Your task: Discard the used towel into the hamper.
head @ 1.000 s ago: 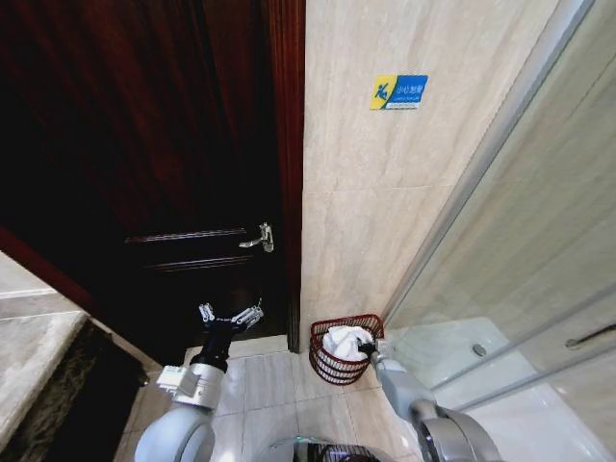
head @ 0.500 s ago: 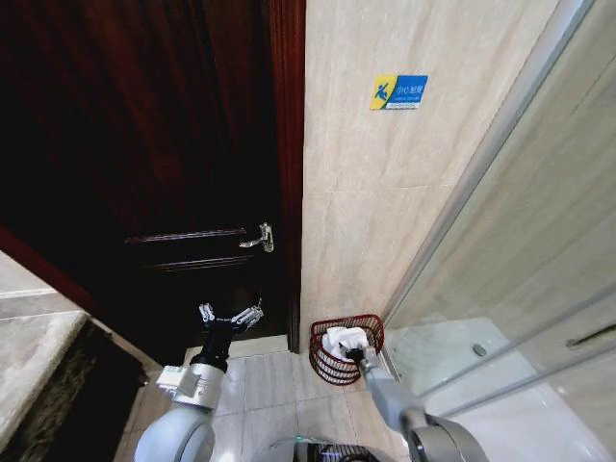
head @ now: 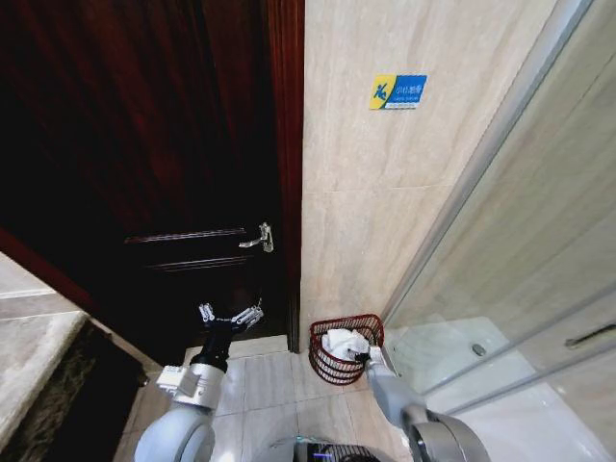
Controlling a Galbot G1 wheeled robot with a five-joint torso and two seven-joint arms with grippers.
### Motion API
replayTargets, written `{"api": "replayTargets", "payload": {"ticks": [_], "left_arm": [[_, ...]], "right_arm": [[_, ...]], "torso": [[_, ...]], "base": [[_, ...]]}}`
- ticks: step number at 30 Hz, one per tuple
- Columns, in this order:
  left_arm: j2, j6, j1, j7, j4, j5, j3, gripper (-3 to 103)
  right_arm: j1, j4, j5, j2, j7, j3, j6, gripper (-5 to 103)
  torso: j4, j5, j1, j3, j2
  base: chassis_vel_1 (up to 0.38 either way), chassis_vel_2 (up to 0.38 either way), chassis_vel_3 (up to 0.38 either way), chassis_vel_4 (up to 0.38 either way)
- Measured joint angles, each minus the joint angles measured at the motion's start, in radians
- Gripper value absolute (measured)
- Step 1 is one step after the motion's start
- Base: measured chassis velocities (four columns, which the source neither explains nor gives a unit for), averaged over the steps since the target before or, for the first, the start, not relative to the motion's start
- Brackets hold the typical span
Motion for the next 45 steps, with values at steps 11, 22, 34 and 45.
{"api": "replayTargets", "payload": {"ticks": [11, 22, 34, 45], "left_arm": [[0.0, 0.0, 0.0, 0.0, 0.0, 0.0, 0.0, 100], [0.0, 0.0, 0.0, 0.0, 0.0, 0.0, 0.0, 100], [0.0, 0.0, 0.0, 0.0, 0.0, 0.0, 0.0, 100], [0.0, 0.0, 0.0, 0.0, 0.0, 0.0, 0.0, 100]], "right_arm": [[-0.067, 0.06, 0.045, 0.002, -0.2, -0.007, 0.139, 100], [-0.47, 0.743, 0.169, -0.091, -0.056, -0.003, 0.082, 100], [-0.953, 1.581, 0.15, -0.086, 0.028, 0.079, -0.077, 100], [-1.239, 1.955, -0.022, 0.041, 0.033, 0.101, -0.028, 100]], "torso": [[0.0001, 0.0002, 0.0, 0.0, 0.0], [0.0, -0.0002, 0.0, 0.0, 0.0], [0.0002, 0.0001, 0.0, 0.0, 0.0], [0.0, -0.0001, 0.0, 0.0, 0.0]], "base": [[0.0, 0.0, 0.0, 0.0], [0.0, 0.0, 0.0, 0.0], [0.0, 0.0, 0.0, 0.0], [0.0, 0.0, 0.0, 0.0]]}}
